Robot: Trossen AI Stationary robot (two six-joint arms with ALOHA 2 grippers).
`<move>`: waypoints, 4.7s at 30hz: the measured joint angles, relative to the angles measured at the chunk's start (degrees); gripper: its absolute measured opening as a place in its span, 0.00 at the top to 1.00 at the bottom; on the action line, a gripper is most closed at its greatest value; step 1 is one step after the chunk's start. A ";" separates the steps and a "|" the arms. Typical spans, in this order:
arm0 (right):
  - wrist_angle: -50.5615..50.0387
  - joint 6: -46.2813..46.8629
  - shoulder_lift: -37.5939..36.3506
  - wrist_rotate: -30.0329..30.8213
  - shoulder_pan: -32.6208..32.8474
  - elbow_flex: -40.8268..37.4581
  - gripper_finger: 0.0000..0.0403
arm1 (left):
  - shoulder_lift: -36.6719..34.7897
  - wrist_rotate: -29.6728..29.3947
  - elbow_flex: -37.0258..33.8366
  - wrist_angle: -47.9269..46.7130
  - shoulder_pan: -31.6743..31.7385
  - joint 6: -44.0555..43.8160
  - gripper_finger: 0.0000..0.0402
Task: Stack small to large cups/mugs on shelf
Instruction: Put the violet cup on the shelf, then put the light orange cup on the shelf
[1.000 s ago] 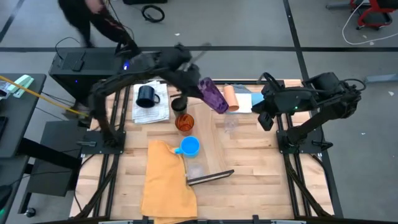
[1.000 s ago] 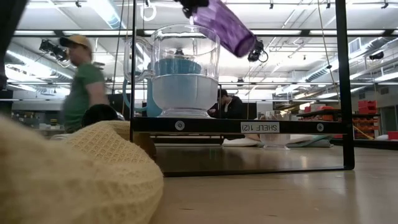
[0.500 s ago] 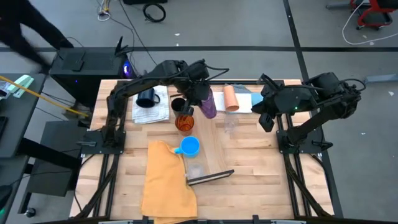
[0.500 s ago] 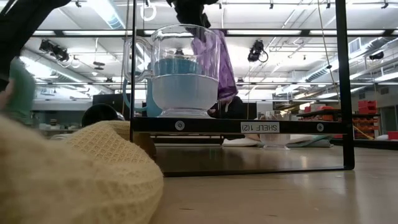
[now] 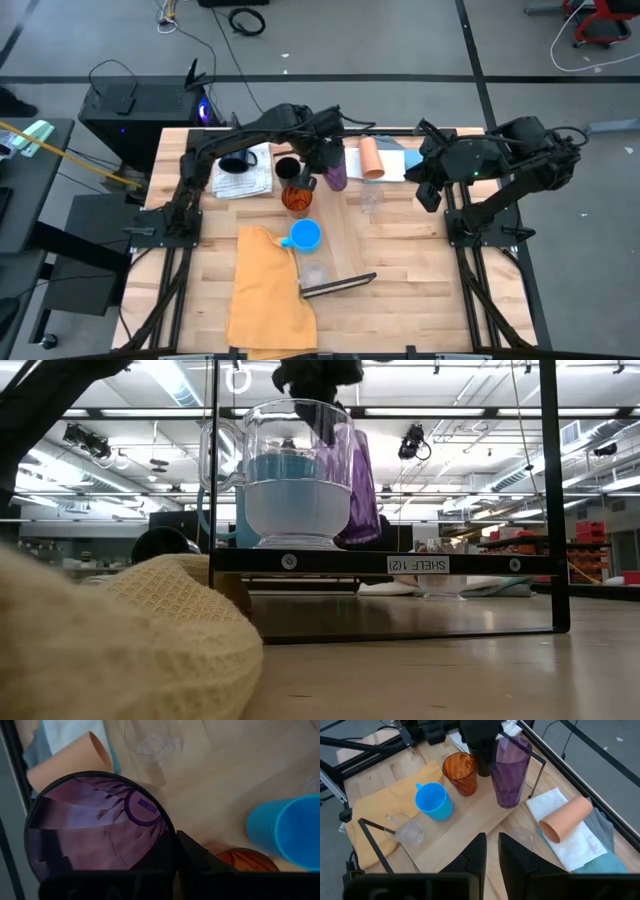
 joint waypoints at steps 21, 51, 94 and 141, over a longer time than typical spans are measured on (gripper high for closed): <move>0.02 0.21 0.04 1.55 0.00 -0.02 0.86 | 2.95 -5.84 -0.04 -3.23 -0.33 4.71 0.96; 0.02 0.04 0.04 1.53 0.00 -0.02 0.86 | 2.86 -4.96 -0.04 -4.41 0.30 4.44 0.97; 0.00 -0.47 0.04 1.51 0.00 -0.04 0.86 | 3.87 -5.60 -0.04 -2.64 1.88 -2.06 0.47; 37.39 -19.12 -14.40 -19.60 -39.59 -37.24 0.86 | -29.72 -5.26 3.52 24.65 -14.64 -14.51 0.51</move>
